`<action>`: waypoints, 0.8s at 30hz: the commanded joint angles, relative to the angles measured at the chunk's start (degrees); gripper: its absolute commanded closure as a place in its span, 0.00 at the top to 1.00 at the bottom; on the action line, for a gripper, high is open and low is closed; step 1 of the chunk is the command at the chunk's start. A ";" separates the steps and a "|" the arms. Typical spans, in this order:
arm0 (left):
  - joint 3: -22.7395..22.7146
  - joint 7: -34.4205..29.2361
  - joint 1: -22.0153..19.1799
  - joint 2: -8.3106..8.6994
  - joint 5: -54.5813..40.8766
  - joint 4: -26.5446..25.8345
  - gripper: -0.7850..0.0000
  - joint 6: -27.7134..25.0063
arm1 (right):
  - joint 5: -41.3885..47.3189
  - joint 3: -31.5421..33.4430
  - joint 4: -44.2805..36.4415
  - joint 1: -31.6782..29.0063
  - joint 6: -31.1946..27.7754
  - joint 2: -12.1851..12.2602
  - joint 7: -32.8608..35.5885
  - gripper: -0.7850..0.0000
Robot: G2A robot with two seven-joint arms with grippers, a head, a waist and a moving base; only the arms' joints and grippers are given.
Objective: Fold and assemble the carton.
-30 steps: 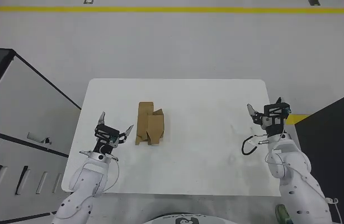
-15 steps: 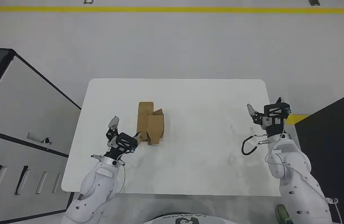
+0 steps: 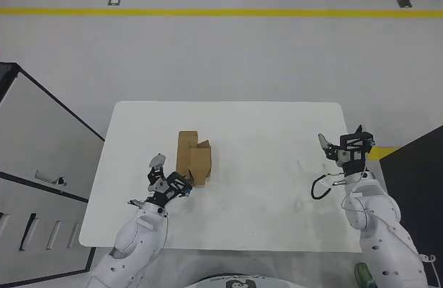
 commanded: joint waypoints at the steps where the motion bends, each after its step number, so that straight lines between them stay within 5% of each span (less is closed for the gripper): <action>1: 0.06 0.20 0.00 0.01 0.24 -0.01 1.00 0.11 | 0.00 0.00 0.00 0.00 0.00 0.00 0.00 1.00; 12: 0.84 -5.28 0.09 -0.12 0.67 -1.28 1.00 -6.54 | 0.00 0.00 0.00 0.00 0.00 0.00 0.00 1.00; 24: 2.43 -6.36 0.10 -0.32 3.08 0.11 1.00 -7.24 | 0.00 0.00 0.00 0.00 0.00 0.00 0.00 1.00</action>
